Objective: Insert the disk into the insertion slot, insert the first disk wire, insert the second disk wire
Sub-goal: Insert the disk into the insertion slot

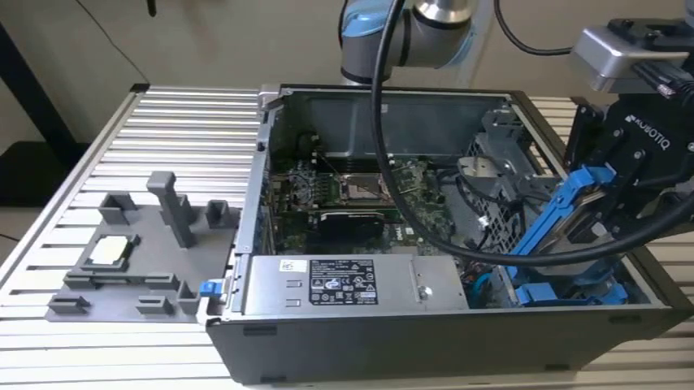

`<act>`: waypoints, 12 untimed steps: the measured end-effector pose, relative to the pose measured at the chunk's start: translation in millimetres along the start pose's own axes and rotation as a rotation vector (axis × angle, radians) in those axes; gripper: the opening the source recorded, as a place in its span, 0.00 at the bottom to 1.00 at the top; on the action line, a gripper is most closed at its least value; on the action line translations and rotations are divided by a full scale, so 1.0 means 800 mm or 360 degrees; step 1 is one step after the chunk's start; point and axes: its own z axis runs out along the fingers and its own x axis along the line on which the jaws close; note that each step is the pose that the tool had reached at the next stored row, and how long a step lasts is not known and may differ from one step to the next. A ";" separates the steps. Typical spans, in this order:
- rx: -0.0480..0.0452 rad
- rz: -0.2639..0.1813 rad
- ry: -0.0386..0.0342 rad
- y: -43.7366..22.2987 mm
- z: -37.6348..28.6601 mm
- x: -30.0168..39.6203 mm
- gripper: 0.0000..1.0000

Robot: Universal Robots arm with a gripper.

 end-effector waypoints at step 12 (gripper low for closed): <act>-0.0002 0.0000 0.0000 -0.0017 0.0273 -0.0001 0.33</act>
